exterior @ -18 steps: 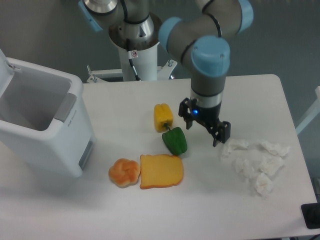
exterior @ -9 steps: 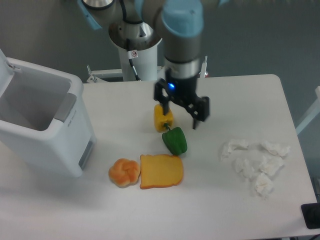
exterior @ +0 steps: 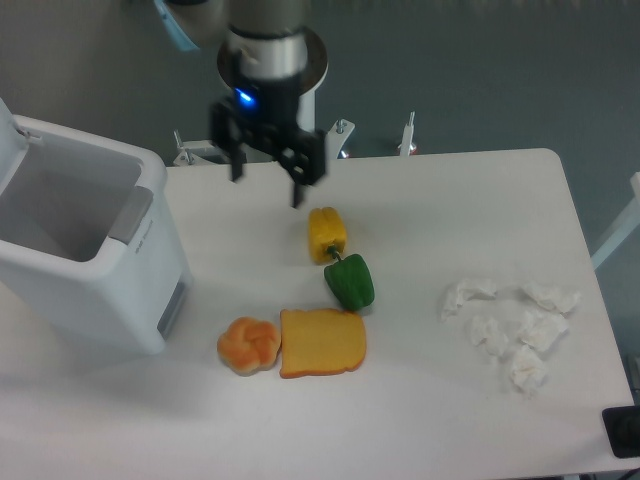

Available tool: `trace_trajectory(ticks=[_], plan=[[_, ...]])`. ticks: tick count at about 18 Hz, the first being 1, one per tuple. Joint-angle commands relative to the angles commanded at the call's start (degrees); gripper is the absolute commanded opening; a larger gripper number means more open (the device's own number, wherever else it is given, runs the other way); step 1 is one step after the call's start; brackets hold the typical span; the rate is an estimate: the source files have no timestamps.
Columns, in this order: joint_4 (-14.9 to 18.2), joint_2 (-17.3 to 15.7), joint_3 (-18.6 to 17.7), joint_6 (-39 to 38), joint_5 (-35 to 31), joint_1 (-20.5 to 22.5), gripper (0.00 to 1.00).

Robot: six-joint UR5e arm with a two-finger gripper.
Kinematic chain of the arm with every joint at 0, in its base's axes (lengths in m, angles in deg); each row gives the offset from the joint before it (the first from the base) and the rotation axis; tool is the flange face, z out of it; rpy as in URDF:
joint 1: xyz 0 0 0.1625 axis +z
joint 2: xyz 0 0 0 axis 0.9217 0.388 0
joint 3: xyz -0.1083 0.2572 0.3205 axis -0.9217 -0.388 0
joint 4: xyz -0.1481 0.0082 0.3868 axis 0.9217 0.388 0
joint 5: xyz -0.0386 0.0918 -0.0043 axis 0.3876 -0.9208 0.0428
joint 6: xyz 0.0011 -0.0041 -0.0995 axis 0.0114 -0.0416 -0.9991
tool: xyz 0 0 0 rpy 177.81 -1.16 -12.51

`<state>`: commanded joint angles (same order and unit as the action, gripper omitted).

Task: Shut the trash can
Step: 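Raise the gripper and swing it over behind the open trash can lid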

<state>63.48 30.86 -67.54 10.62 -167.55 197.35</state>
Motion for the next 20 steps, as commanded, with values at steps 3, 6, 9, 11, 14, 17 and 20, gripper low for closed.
trace_trajectory(ticks=[3,6,9,11,14,17,20], plan=[[0.27,-1.85,-0.26,-4.83,1.4,-3.33,1.0],[0.27,-3.52,-0.61,-9.14,2.37,-6.94,1.0],[0.09,-4.49,-0.88,-13.01,5.09,-9.75,1.0],[0.09,-5.1,-0.88,-14.16,5.89,-12.39,1.0],[-0.08,-5.37,-0.97,-16.61,6.33,-15.91,1.0],[-0.7,-5.37,-0.97,-18.99,6.24,-19.69,1.0],[-0.96,-5.2,-1.06,-21.19,6.24,-22.24,1.0]])
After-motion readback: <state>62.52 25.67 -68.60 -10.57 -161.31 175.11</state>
